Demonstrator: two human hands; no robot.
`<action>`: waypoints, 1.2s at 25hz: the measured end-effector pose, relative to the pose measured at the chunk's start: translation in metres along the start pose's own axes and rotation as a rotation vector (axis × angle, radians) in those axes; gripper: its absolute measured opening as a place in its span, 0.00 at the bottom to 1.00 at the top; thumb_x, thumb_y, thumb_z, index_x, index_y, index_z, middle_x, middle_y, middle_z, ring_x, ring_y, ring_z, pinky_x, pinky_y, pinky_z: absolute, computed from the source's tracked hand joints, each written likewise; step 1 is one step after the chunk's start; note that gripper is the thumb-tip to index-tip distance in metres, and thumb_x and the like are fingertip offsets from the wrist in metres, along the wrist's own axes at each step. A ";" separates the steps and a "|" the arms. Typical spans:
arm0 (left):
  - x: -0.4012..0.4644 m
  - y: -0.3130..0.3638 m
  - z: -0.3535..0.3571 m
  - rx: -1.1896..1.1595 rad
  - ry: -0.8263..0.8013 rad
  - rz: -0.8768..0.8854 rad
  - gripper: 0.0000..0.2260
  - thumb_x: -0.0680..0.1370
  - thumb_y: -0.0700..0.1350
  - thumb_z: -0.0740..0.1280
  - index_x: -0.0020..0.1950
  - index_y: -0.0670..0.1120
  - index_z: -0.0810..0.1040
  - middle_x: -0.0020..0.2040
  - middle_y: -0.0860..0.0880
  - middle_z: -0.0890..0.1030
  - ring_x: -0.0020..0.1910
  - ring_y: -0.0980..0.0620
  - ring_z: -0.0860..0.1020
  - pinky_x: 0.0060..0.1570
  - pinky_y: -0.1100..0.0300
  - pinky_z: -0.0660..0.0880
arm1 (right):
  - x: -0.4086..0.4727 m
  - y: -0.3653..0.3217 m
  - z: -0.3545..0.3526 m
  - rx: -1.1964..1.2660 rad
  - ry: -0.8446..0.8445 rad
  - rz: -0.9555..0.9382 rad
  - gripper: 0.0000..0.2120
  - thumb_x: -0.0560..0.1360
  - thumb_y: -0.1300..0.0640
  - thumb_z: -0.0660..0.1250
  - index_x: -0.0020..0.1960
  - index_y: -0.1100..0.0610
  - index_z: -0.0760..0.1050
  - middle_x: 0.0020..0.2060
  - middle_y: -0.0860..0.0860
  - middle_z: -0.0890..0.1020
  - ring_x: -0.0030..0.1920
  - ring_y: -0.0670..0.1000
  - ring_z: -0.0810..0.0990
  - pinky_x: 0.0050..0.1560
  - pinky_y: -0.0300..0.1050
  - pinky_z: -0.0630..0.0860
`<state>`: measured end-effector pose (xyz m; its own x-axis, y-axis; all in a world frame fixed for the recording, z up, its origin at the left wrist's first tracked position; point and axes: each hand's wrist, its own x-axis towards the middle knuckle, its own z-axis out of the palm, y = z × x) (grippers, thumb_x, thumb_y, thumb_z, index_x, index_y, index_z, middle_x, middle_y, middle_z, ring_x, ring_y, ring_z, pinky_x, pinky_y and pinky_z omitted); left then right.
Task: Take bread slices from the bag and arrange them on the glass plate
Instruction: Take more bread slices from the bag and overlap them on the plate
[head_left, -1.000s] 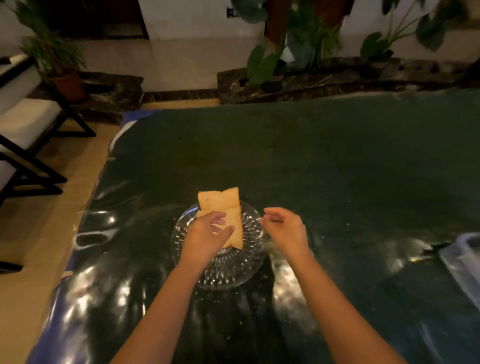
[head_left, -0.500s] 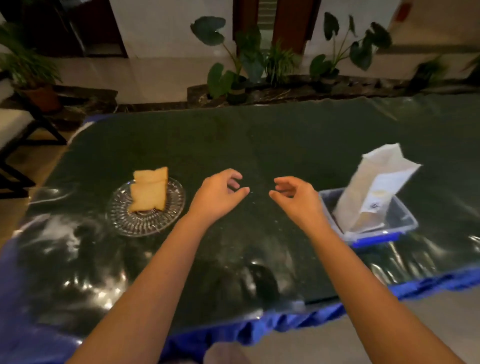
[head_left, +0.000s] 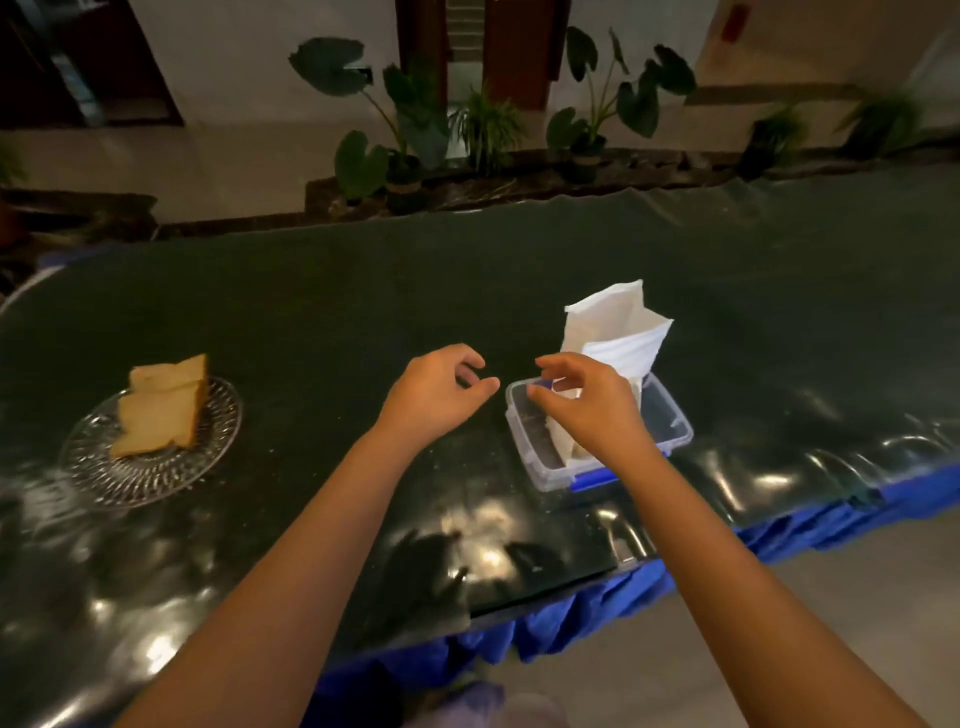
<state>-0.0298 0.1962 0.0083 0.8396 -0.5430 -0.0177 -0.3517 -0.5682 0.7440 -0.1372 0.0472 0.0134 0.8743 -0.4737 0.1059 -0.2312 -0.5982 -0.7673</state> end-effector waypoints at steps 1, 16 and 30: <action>0.009 0.003 0.005 0.001 -0.012 -0.002 0.13 0.71 0.55 0.68 0.54 0.54 0.76 0.38 0.61 0.77 0.41 0.63 0.77 0.42 0.60 0.76 | 0.006 0.007 -0.008 0.001 0.006 0.010 0.15 0.71 0.50 0.69 0.57 0.50 0.75 0.53 0.49 0.81 0.46 0.43 0.76 0.46 0.33 0.71; 0.116 0.072 0.067 0.106 -0.018 -0.233 0.14 0.71 0.62 0.65 0.42 0.53 0.76 0.38 0.57 0.77 0.39 0.58 0.76 0.40 0.57 0.77 | 0.136 0.087 -0.105 -0.053 -0.170 -0.088 0.17 0.69 0.50 0.71 0.57 0.48 0.76 0.49 0.43 0.78 0.45 0.41 0.77 0.43 0.31 0.71; 0.127 0.113 0.133 0.275 0.278 -0.566 0.14 0.64 0.56 0.72 0.41 0.53 0.70 0.34 0.54 0.82 0.35 0.54 0.79 0.30 0.58 0.72 | 0.230 0.157 -0.132 -0.288 -0.766 -0.780 0.23 0.71 0.64 0.63 0.63 0.47 0.72 0.61 0.46 0.77 0.63 0.45 0.70 0.65 0.45 0.66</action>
<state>-0.0178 -0.0187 0.0013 0.9872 0.0415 -0.1540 0.1106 -0.8740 0.4732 -0.0281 -0.2408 0.0009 0.8312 0.5560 0.0009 0.4893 -0.7307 -0.4761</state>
